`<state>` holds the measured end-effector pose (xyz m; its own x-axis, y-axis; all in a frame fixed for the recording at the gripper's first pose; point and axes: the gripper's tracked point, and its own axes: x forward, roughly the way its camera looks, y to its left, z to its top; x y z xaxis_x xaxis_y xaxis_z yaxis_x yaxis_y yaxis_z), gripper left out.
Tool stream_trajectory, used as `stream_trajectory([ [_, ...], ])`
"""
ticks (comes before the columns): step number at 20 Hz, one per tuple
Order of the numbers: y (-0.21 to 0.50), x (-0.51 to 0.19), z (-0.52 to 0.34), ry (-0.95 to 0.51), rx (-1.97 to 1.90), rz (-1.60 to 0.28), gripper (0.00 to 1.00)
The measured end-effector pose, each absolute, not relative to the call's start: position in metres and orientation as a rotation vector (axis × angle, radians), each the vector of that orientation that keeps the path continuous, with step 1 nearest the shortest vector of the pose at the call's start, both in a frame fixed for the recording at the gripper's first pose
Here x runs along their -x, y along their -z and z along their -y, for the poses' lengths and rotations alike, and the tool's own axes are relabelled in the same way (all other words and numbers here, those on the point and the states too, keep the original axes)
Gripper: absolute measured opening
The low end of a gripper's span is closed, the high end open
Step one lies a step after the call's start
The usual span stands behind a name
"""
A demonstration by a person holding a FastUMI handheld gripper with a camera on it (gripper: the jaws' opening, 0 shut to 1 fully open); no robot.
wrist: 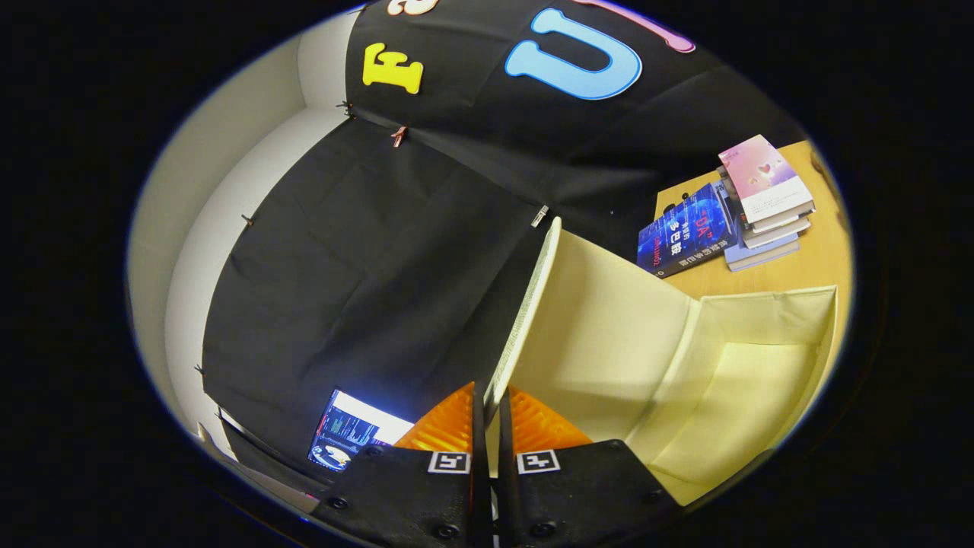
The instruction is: Open the storage box then place both shoes into the box .Put the left shoe in first, then the right shoe, with the right side of both shoes facing outward in a uniform manner.
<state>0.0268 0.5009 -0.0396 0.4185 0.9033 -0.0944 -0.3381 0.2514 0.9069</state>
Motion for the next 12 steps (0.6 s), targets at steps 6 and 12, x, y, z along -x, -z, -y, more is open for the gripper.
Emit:
stream_trajectory([
  [6, 0.043, -0.033, -0.525, -0.948, -0.988, -0.731, 0.24],
  [12, 0.033, -0.030, -0.496, -0.949, -0.928, -0.627, 0.82],
])
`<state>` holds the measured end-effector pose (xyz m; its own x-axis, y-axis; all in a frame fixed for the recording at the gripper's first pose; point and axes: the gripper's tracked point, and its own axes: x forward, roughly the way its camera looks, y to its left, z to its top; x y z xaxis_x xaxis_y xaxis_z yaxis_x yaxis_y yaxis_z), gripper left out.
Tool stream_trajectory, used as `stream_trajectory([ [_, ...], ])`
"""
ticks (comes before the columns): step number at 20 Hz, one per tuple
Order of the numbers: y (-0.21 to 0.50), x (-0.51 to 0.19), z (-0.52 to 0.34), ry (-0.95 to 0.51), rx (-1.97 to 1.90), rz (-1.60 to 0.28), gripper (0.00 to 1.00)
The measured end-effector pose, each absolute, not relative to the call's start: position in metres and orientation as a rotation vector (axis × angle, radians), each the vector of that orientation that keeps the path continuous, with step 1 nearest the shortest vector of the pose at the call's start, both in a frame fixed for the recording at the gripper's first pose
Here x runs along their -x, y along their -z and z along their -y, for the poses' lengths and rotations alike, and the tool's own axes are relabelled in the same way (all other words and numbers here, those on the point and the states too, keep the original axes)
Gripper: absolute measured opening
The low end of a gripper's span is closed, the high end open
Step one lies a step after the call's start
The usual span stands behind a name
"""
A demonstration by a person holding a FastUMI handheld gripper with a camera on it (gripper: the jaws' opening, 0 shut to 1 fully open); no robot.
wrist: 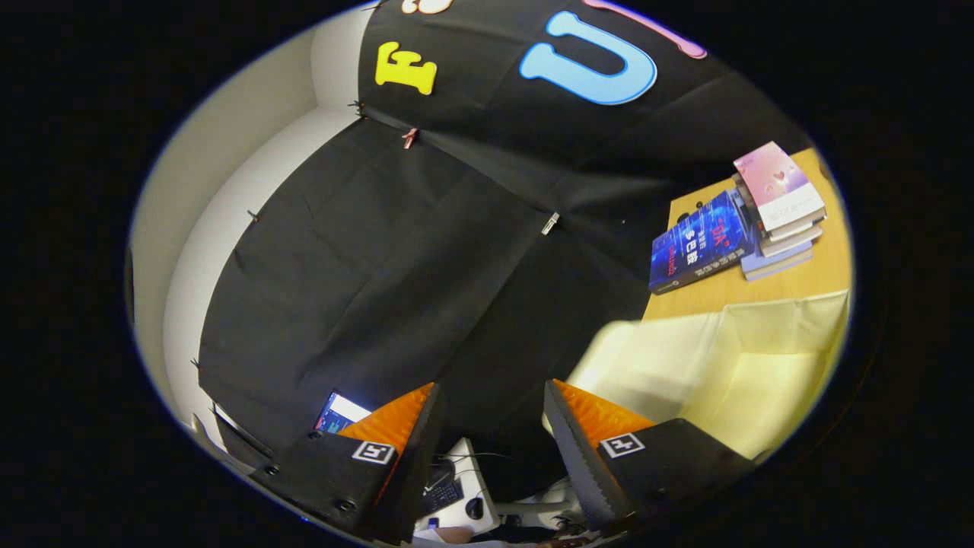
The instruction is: Open the storage box then place both shoes into the box .Put the left shoe in first, then the right shoe, with the right side of both shoes facing outward in a uniform manner.
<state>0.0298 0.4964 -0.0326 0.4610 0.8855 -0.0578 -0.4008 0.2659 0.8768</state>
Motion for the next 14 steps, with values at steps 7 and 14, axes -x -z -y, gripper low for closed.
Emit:
stream_trajectory([
  [7, 0.076, -0.027, -0.373, -0.651, -0.603, -0.531, 0.98],
  [14, 0.164, 0.028, -0.210, -0.286, -0.365, -0.661, 0.98],
])
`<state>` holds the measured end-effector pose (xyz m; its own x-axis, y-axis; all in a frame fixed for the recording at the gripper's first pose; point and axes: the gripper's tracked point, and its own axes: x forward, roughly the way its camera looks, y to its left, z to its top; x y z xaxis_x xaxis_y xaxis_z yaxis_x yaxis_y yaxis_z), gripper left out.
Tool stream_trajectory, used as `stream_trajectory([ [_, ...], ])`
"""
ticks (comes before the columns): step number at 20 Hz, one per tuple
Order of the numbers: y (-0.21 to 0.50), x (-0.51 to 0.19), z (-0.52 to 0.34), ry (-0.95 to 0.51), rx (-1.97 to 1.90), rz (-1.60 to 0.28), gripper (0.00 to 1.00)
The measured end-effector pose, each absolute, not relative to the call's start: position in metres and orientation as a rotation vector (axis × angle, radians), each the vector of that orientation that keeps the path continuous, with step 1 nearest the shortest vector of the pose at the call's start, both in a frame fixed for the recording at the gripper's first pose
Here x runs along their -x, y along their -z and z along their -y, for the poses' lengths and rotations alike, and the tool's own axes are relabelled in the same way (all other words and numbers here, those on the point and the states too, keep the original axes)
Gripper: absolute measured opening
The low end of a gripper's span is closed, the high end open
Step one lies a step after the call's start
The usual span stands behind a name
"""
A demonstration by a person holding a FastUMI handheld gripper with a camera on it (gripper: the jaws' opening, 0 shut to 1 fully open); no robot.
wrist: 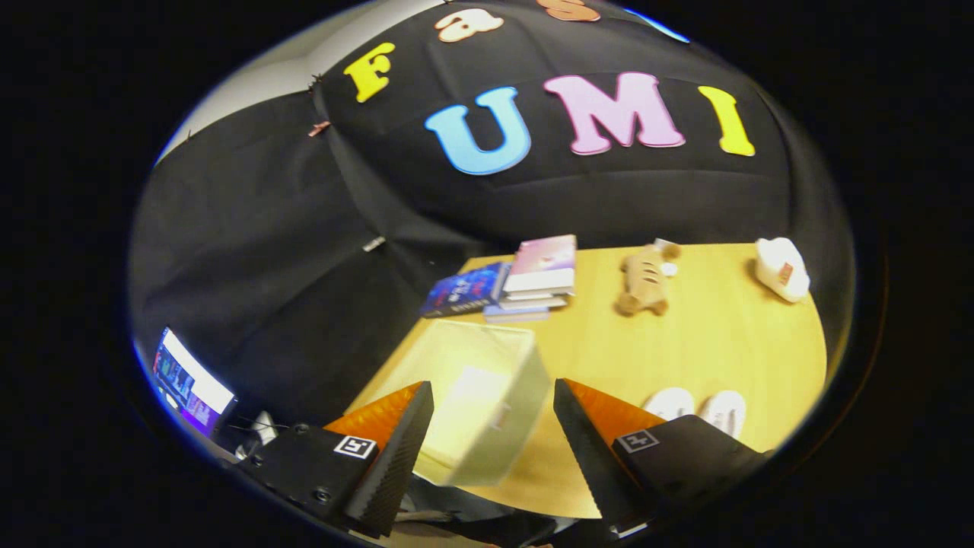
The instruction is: Open the storage box then place both shoes into the box .Put the left shoe in first, then the right shoe, with the right side of both shoes facing outward in a uniform manner.
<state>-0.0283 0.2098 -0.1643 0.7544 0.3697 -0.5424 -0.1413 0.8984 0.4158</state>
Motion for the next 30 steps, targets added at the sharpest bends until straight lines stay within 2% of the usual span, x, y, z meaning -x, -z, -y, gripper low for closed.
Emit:
stream_trajectory([
  [8, 0.292, 0.089, -0.107, -0.077, -0.164, -0.885, 0.95],
  [11, 0.330, 0.094, -0.094, -0.065, -0.105, -0.938, 0.85],
  [16, 0.375, 0.088, -0.085, -0.074, -0.037, -0.989, 0.75],
  [18, 0.393, 0.082, -0.078, -0.069, 0.026, -0.998, 0.66],
  [19, 0.398, 0.076, -0.079, -0.069, 0.034, -0.987, 0.58],
  [21, 0.408, 0.063, -0.077, -0.039, 0.043, -0.967, 0.48],
  [26, 0.423, 0.038, -0.074, 0.042, 0.032, -0.904, 0.40],
  [28, 0.424, 0.037, -0.068, 0.080, 0.033, -0.899, 0.30],
  [29, 0.423, 0.035, -0.069, 0.091, 0.002, -0.895, 0.15],
  [30, 0.422, 0.032, -0.072, 0.101, -0.046, -0.903, 0.12],
])
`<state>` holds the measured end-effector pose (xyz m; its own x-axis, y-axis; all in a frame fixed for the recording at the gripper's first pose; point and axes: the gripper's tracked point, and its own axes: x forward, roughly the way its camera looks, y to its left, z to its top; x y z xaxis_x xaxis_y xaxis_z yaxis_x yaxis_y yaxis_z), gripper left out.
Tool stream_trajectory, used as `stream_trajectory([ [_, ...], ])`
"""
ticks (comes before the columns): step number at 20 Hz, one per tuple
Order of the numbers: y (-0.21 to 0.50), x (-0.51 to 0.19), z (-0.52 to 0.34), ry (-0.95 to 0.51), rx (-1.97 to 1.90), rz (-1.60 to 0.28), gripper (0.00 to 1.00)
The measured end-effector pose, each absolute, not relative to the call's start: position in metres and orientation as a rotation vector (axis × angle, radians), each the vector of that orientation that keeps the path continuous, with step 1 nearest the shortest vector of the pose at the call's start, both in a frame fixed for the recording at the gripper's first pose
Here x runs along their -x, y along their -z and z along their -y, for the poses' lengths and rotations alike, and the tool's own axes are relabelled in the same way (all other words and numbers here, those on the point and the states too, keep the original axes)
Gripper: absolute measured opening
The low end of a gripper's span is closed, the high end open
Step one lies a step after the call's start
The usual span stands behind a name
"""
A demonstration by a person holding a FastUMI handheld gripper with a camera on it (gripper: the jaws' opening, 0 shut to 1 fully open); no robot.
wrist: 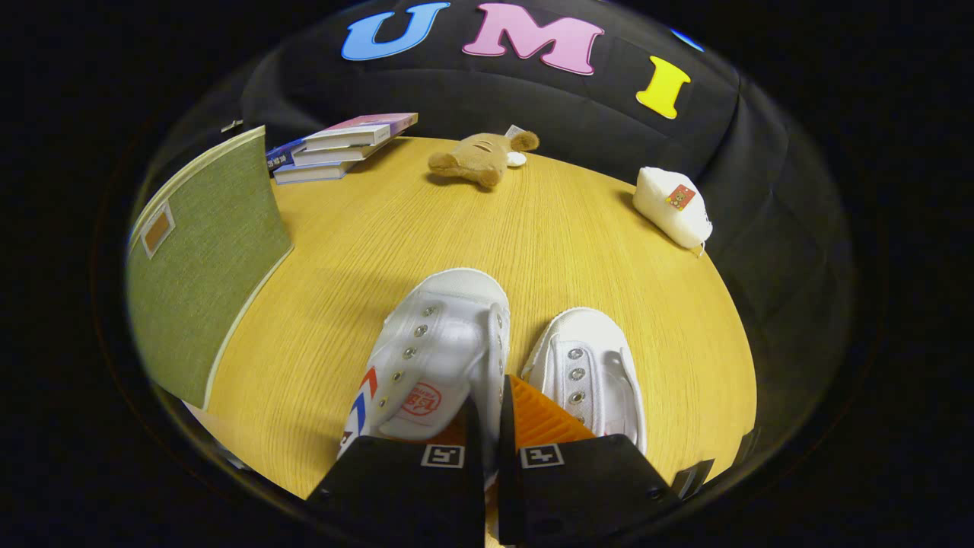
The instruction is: Open the storage box then place both shoes into the box .Put the left shoe in first, then the right shoe, with the right side of both shoes facing outward in a uniform manner.
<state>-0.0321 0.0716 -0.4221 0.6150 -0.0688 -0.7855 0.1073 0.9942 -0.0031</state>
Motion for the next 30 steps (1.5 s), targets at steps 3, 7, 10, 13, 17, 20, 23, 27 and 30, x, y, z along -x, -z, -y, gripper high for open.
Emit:
stream_trajectory([
  [3, 0.406, 0.027, -0.076, 0.105, -0.147, -0.898, 0.09],
  [7, 0.373, 0.022, -0.082, 0.096, -0.156, -0.852, 0.09],
  [10, 0.337, 0.016, -0.091, 0.099, -0.194, -0.826, 0.09],
  [13, 0.287, 0.009, -0.103, 0.097, -0.221, -0.790, 0.09],
  [17, 0.221, -0.007, -0.136, 0.074, -0.288, -0.763, 0.09],
  [20, 0.186, -0.021, -0.180, 0.029, -0.363, -0.773, 0.09],
  [23, 0.167, -0.030, -0.233, -0.019, -0.433, -0.823, 0.09],
  [27, 0.184, -0.037, -0.295, -0.047, -0.447, -0.924, 0.09],
  [30, 0.212, -0.039, -0.332, -0.027, -0.444, -0.999, 0.09],
])
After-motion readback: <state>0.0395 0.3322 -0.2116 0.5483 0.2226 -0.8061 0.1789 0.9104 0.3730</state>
